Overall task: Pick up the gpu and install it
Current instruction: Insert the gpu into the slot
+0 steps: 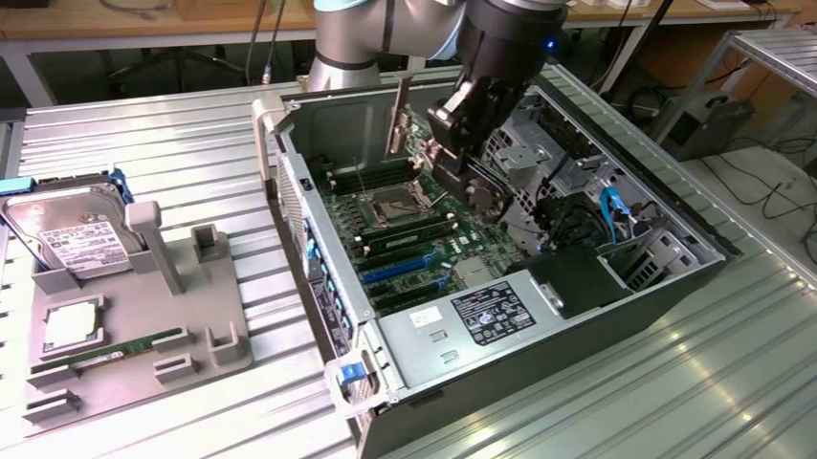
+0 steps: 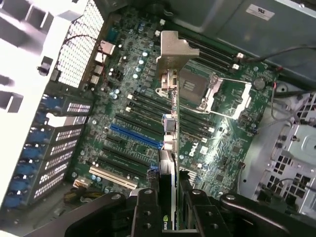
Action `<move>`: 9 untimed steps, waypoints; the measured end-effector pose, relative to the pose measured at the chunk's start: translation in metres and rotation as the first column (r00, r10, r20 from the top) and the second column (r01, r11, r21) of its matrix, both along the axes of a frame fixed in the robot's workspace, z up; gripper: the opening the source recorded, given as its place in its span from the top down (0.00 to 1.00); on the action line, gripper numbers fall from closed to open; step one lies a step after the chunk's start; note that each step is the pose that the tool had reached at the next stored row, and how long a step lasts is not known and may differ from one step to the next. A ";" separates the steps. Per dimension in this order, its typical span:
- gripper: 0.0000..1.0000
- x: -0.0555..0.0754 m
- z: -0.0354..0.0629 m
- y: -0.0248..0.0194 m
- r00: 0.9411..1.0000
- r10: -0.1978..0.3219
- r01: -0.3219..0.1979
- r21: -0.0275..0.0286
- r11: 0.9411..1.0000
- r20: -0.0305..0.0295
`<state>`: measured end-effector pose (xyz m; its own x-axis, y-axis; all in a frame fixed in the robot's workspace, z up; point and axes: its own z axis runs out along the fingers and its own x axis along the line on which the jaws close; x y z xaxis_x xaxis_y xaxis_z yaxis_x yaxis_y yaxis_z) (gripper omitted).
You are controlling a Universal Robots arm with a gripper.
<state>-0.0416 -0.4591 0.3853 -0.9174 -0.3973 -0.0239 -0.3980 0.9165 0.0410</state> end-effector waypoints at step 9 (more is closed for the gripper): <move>0.74 0.000 -0.0008 0.0000 0.986 0.163 -0.163 -0.001 0.987 0.016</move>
